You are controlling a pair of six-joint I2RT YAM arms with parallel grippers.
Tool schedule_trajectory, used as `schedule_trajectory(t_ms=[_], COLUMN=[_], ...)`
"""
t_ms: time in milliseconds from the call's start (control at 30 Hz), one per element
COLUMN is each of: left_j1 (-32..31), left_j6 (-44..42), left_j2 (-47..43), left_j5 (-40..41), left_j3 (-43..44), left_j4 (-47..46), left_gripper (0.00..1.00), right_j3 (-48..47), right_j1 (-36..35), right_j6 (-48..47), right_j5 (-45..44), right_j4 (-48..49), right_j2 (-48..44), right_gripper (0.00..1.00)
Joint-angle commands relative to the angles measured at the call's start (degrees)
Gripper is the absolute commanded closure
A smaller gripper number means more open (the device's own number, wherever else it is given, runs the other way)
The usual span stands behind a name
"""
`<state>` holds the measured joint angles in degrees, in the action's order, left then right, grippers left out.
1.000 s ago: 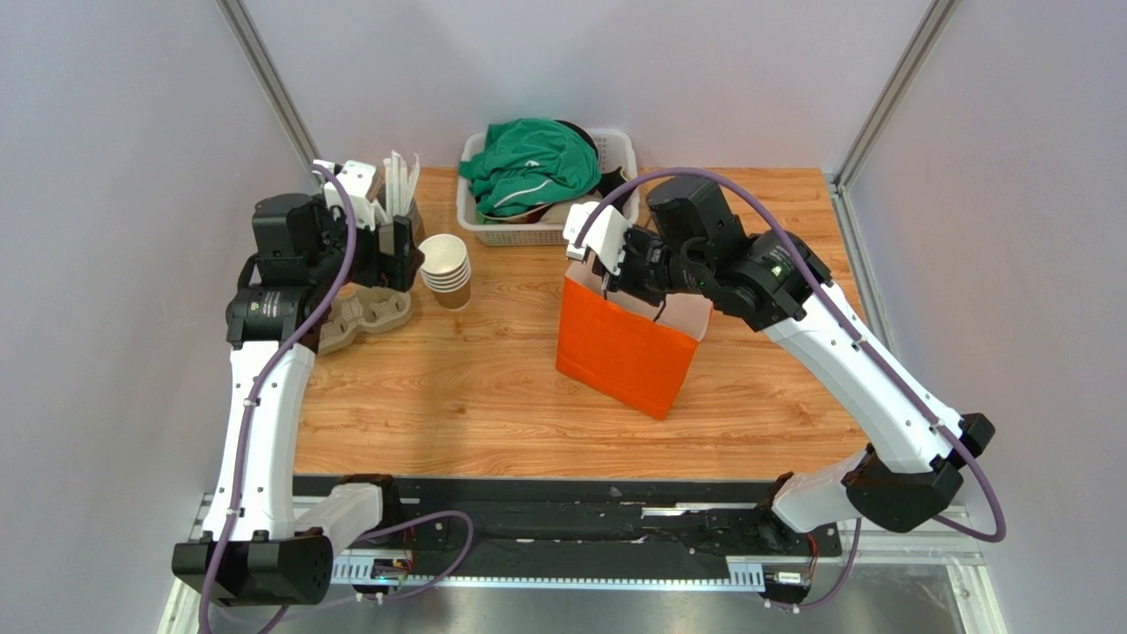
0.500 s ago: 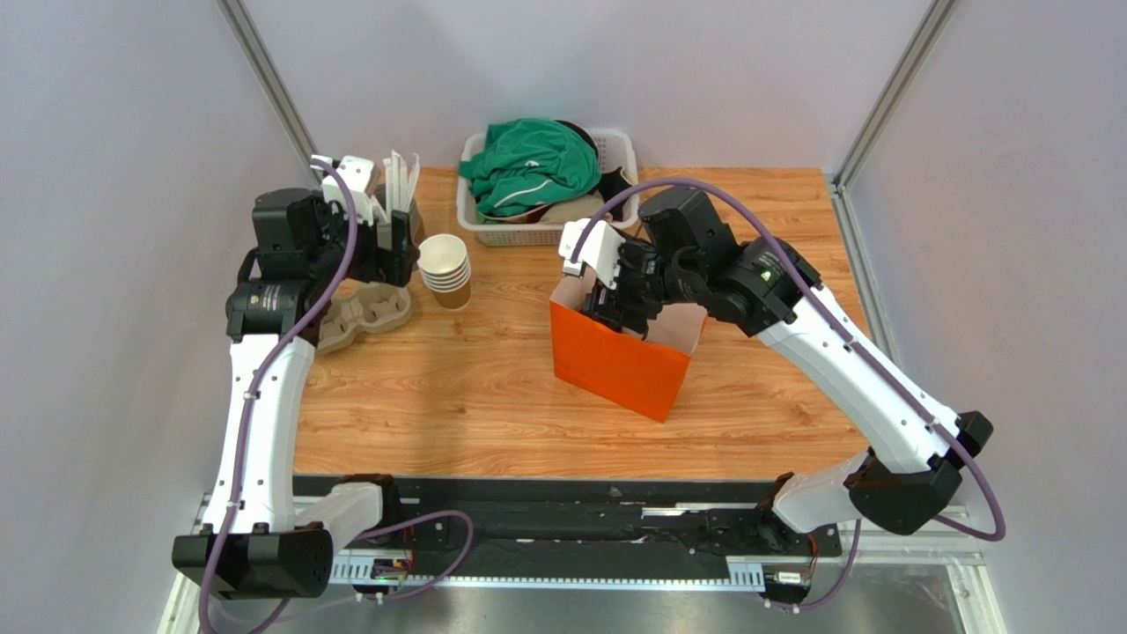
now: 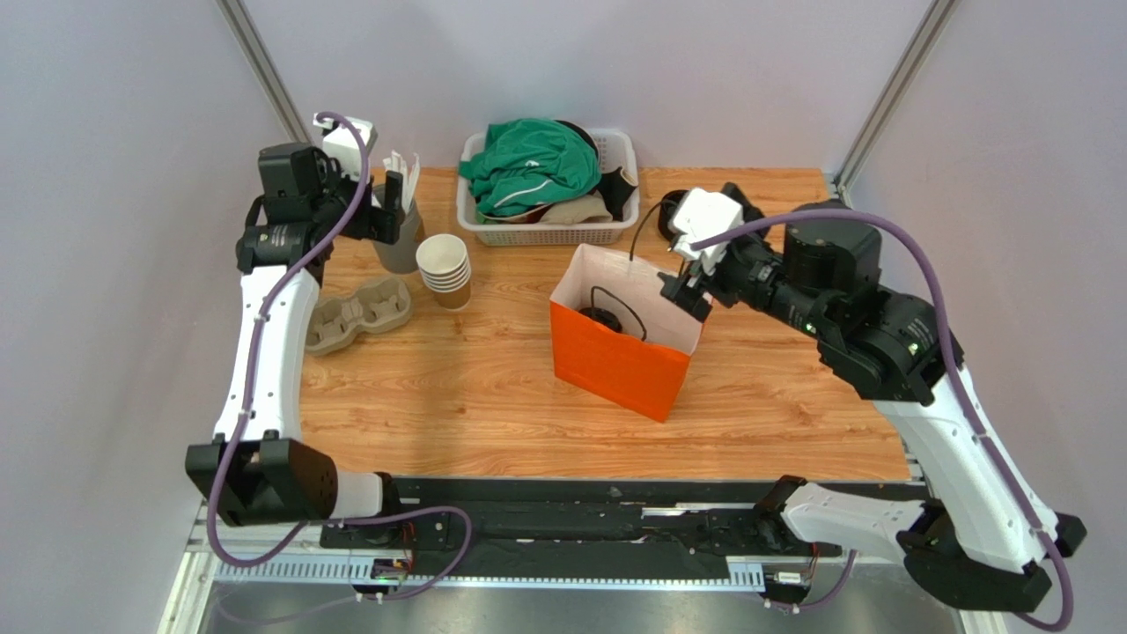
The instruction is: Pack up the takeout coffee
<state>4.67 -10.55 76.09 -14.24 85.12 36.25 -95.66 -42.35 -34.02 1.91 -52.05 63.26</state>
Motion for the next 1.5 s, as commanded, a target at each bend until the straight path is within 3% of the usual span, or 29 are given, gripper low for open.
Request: schedule_trajectory(t_ms=[0,367,633,900,1467], left_j1=[1.2,2.4,2.3,2.4,2.4], left_j6=[-4.7,-8.1,-7.4,-6.2,-4.2], left_j2=[3.9,15.7,19.4,21.5,23.0], left_j5=[-1.4,-0.3,0.0,-0.5,2.0], left_j3=[1.2,4.5,4.2,4.4,2.6], left_j4=[-5.3,-8.8,-13.5,-15.1,-16.8], left_gripper=[0.01,0.02,0.03,0.11,0.22], right_j3=[6.3,21.9,26.2,30.8,33.3], right_j1=[4.2,9.3,9.3,9.3,8.8], right_j6=[3.4,3.7,4.5,4.8,5.5], right_j5=[-3.8,2.8,3.4,0.3,-1.2], right_j4=[9.1,18.5,20.7,25.8,28.9], right_j2=[-3.1,-7.8,-8.2,-13.2,-13.0], right_gripper=[0.17,0.15,0.11,0.11,0.12])
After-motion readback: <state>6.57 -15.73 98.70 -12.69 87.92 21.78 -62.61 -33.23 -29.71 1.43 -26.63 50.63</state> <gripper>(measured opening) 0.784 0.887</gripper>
